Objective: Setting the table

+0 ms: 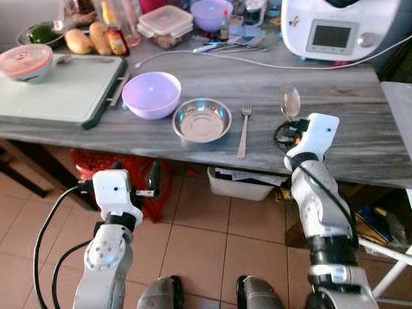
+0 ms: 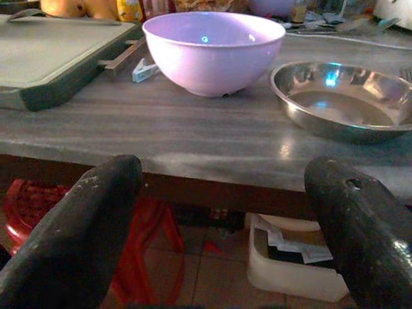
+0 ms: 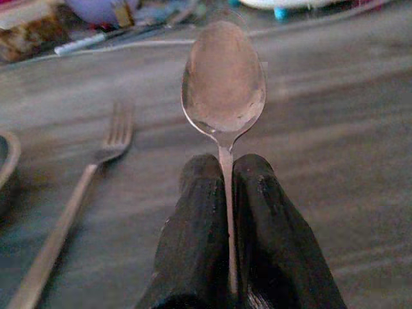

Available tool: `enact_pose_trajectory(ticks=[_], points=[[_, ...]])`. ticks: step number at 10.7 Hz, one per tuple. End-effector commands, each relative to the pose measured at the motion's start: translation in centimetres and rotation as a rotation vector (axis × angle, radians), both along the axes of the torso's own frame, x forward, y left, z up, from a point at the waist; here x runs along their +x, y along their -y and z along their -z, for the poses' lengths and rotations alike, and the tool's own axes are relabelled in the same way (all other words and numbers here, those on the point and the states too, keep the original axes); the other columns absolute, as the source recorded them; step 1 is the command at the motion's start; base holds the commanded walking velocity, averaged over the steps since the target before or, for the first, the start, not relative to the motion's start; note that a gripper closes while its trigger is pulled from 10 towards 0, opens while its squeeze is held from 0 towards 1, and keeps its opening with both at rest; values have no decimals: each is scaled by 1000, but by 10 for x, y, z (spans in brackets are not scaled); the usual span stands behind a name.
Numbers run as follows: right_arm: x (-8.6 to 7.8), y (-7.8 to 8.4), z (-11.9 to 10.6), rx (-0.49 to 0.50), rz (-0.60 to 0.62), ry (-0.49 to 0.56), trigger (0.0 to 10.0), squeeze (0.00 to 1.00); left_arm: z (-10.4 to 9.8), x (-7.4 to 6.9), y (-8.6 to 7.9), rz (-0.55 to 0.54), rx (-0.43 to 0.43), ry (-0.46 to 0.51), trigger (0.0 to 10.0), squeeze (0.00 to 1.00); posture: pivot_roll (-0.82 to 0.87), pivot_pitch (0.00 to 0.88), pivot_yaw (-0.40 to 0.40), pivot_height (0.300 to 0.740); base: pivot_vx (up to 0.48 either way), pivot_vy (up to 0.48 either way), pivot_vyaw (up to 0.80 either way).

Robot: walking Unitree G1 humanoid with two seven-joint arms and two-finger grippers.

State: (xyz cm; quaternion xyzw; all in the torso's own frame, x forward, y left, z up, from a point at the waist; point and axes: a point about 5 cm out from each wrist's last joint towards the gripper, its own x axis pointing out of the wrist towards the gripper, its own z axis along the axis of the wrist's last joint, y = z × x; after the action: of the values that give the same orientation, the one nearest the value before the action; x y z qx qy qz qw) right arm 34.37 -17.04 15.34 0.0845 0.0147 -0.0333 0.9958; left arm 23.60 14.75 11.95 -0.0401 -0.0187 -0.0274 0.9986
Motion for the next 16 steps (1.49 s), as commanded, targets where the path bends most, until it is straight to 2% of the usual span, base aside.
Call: enact_pose_trajectory(ticks=[1, 4, 5, 8, 11, 13, 16], points=[[3, -3, 0, 22, -5, -21, 10000, 0, -2, -3, 0, 16, 7, -1, 10000, 0, 6, 237, 69, 740, 0, 0, 0], [12, -17, -1, 53, -28, -39, 10000, 0, -3, -7, 0, 23, 9, -13, 10000, 0, 16, 258, 67, 740, 0, 0, 0], [16, -26, 0, 70, -49, -55, 10000, 0, -2, -8, 1, 26, 10, -20, 10000, 0, 18, 259, 65, 740, 0, 0, 0], [17, -42, 5, 110, -80, -97, 10000, 0, -3, -7, 3, 36, 7, -24, 10000, 0, 18, 259, 63, 740, 0, 0, 0], [12, -45, 9, 103, -76, -126, 10000, 0, -3, -6, 4, 41, 6, -23, 10000, 0, 15, 254, 59, 740, 0, 0, 0], [7, -38, 12, 81, -39, -141, 10000, 0, -3, -4, 6, 46, 4, -22, 10000, 0, 12, 251, 61, 740, 0, 0, 0], [3, -35, 15, 98, -12, -156, 10000, 0, -3, -3, 7, 54, 3, -22, 10000, 0, 7, 251, 65, 740, 0, 0, 0]])
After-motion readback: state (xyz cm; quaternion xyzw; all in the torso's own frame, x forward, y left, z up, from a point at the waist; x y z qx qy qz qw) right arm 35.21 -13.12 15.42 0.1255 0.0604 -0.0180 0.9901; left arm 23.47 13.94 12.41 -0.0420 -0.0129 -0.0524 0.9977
